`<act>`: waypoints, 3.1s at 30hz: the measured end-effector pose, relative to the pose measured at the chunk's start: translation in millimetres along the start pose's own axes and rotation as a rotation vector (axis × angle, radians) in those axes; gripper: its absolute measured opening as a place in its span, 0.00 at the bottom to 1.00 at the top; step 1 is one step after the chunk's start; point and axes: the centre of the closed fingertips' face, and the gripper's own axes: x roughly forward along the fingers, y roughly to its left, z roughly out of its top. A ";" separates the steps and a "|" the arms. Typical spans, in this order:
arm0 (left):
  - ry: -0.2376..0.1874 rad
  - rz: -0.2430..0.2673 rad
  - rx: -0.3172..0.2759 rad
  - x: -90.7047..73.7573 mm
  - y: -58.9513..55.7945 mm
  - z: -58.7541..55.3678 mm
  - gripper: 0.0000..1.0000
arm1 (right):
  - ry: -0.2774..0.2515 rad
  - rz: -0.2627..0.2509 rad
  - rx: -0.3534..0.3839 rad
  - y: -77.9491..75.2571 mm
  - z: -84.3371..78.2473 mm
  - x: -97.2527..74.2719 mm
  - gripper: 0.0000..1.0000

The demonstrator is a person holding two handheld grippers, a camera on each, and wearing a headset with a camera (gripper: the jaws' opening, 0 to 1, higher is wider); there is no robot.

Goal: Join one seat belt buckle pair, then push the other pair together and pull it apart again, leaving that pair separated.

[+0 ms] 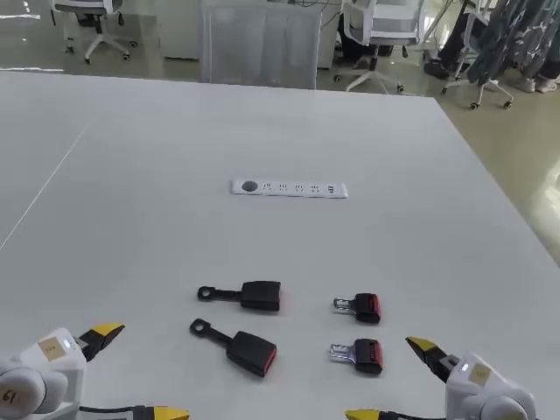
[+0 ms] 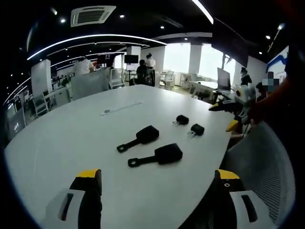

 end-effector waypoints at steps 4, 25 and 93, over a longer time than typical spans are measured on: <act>0.002 0.000 -0.002 0.5 1.1 -0.4 1.00 | 0.001 0.001 0.003 -0.9 -0.4 1.1 0.94; 0.027 -0.021 0.010 13.1 4.7 -2.2 1.00 | 0.031 0.012 0.009 -7.1 -7.9 5.6 0.93; 0.232 -0.364 0.344 139.6 -8.8 -8.2 0.84 | 0.230 0.252 -0.072 -50.7 -40.5 56.3 0.70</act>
